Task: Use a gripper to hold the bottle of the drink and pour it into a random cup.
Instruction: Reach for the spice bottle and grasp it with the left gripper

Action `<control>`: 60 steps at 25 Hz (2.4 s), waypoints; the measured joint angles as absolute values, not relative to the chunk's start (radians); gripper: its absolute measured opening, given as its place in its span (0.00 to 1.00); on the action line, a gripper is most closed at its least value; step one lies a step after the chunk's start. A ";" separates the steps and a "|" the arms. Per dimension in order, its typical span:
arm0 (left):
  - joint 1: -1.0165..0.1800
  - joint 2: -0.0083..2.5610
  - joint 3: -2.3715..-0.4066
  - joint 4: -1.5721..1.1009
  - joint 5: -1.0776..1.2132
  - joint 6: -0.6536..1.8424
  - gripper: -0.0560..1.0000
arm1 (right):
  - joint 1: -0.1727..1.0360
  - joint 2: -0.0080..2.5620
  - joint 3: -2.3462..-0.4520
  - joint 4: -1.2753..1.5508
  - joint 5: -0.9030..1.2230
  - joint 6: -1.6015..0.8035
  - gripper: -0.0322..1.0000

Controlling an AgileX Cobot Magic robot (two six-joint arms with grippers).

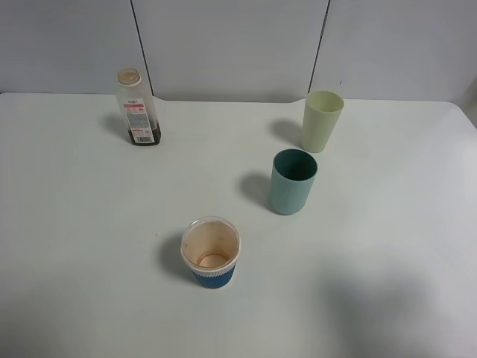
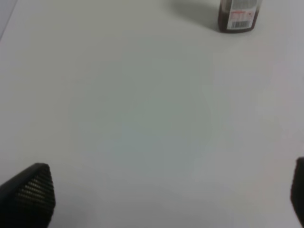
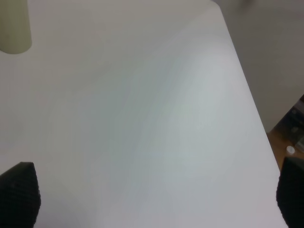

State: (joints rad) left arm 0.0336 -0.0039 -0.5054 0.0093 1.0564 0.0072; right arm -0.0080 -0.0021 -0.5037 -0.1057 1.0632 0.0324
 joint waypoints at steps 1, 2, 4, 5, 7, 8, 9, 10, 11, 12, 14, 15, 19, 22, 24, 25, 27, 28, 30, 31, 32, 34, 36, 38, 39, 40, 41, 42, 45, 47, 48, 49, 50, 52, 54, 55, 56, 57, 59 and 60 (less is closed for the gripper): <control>0.034 -0.004 -0.505 0.009 1.056 0.007 0.98 | -0.008 -0.002 -0.504 -0.106 1.063 0.032 0.99; 0.034 -0.004 -0.505 0.009 1.056 0.007 0.98 | -0.008 -0.002 -0.504 -0.106 1.063 0.032 0.99; 0.034 -0.004 -0.505 0.009 1.056 0.007 0.98 | -0.008 -0.002 -0.504 -0.106 1.063 0.032 0.99; 0.034 -0.004 -0.505 0.009 1.056 0.007 0.98 | -0.008 -0.002 -0.504 -0.106 1.063 0.032 0.99; 0.034 -0.004 -0.505 0.009 1.056 0.007 0.98 | -0.008 -0.002 -0.504 -0.106 1.063 0.032 0.99; 0.034 -0.004 -0.505 0.009 1.056 0.007 0.98 | -0.008 -0.002 -0.504 -0.106 1.063 0.032 0.99; 0.034 -0.004 -0.505 0.009 1.056 0.007 0.98 | -0.008 -0.002 -0.504 -0.106 1.063 0.032 0.99; 0.034 -0.004 -0.505 0.009 1.056 0.007 0.98 | -0.008 -0.002 -0.504 -0.106 1.063 0.032 0.99; 0.034 -0.004 -0.505 0.009 1.056 0.007 0.98 | -0.008 -0.002 -0.504 -0.106 1.063 0.032 0.99; 0.034 -0.004 -0.505 0.009 1.056 0.007 0.98 | -0.008 -0.002 -0.504 -0.106 1.063 0.032 0.99; 0.034 -0.004 -0.505 0.009 1.056 0.007 0.98 | -0.008 -0.002 -0.504 -0.106 1.063 0.032 0.99; 0.034 -0.004 -0.505 0.009 1.056 0.007 0.98 | -0.008 -0.002 -0.504 -0.106 1.063 0.032 0.99; 0.034 -0.004 -0.505 0.009 1.056 0.007 0.98 | -0.008 -0.002 -0.504 -0.106 1.063 0.032 0.99; 0.034 -0.004 -0.505 0.009 1.056 0.007 0.98 | -0.008 -0.002 -0.504 -0.106 1.063 0.032 0.99; 0.034 -0.004 -0.505 0.009 1.056 0.007 0.98 | -0.008 -0.002 -0.504 -0.106 1.063 0.032 0.99; 0.034 -0.004 -0.505 0.009 1.056 0.007 0.98 | -0.008 -0.002 -0.504 -0.106 1.063 0.032 0.99; 0.034 -0.004 -0.505 0.009 1.056 0.007 0.98 | -0.008 -0.002 -0.504 -0.106 1.063 0.032 0.99; 0.034 -0.004 -0.505 0.009 1.056 0.007 0.98 | -0.008 -0.002 -0.504 -0.106 1.063 0.032 0.99; 0.034 -0.004 -0.505 0.009 1.056 0.007 0.98 | -0.008 -0.002 -0.504 -0.106 1.063 0.032 0.99; 0.034 -0.004 -0.505 0.009 1.056 0.007 0.98 | -0.008 -0.002 -0.504 -0.106 1.063 0.032 0.99; 0.034 -0.004 -0.505 0.009 1.056 0.007 0.98 | -0.008 -0.002 -0.504 -0.106 1.063 0.032 0.99; 0.034 -0.004 -0.505 0.009 1.056 0.007 0.98 | -0.008 -0.002 -0.504 -0.106 1.063 0.032 0.99; 0.034 -0.004 -0.505 0.009 1.056 0.007 0.98 | -0.008 -0.002 -0.504 -0.106 1.063 0.032 0.99; 0.034 -0.004 -0.505 0.009 1.056 0.007 0.98 | -0.008 -0.002 -0.504 -0.106 1.063 0.032 0.99; 0.034 -0.004 -0.505 0.009 1.056 0.007 0.98 | -0.008 -0.002 -0.504 -0.106 1.063 0.032 0.99; 0.034 -0.004 -0.505 0.009 1.056 0.007 0.98 | -0.008 -0.002 -0.504 -0.106 1.063 0.032 0.99; 0.034 -0.004 -0.505 0.009 1.056 0.007 0.98 | -0.008 -0.002 -0.504 -0.106 1.063 0.032 0.99; 0.034 -0.004 -0.505 0.009 1.056 0.007 0.98 | -0.008 -0.002 -0.504 -0.106 1.063 0.032 0.99; 0.034 -0.004 -0.505 0.009 1.056 0.007 0.98 | -0.008 -0.002 -0.504 -0.106 1.063 0.032 0.99; 0.034 -0.004 -0.505 0.009 1.056 0.007 0.98 | -0.008 -0.002 -0.504 -0.106 1.063 0.032 0.99; 0.034 -0.004 -0.505 0.009 1.056 0.007 0.98 | -0.008 -0.002 -0.504 -0.106 1.063 0.032 0.99; 0.034 -0.004 -0.505 0.009 1.056 0.007 0.98 | -0.008 -0.002 -0.504 -0.106 1.063 0.032 0.99; 0.034 -0.004 -0.505 0.009 1.056 0.007 0.98 | -0.008 -0.002 -0.504 -0.106 1.063 0.032 0.99; 0.034 -0.004 -0.505 0.009 1.056 0.007 0.98 | -0.008 -0.002 -0.504 -0.106 1.063 0.032 0.99; 0.034 -0.004 -0.505 0.009 1.056 0.007 0.98 | -0.008 -0.002 -0.504 -0.106 1.063 0.032 0.99; 0.034 -0.004 -0.505 0.009 1.056 0.007 0.98 | -0.008 -0.002 -0.504 -0.106 1.063 0.032 0.99; 0.034 -0.004 -0.505 0.009 1.056 0.007 0.98 | -0.008 -0.002 -0.504 -0.106 1.063 0.032 0.99; 0.034 -0.004 -0.505 0.009 1.056 0.007 0.98 | -0.008 -0.002 -0.504 -0.106 1.063 0.032 0.99; 0.034 -0.003 -0.505 0.009 1.056 0.007 0.98 | -0.008 -0.002 -0.504 -0.106 1.063 0.032 0.99; 0.034 0.004 -0.507 0.009 1.051 0.007 0.98 | -0.008 -0.002 -0.504 -0.106 1.063 0.032 0.99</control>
State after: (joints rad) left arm 0.0336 0.0042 -0.5071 0.0093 1.0507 0.0072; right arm -0.0080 -0.0021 -0.5037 -0.1057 1.0632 0.0324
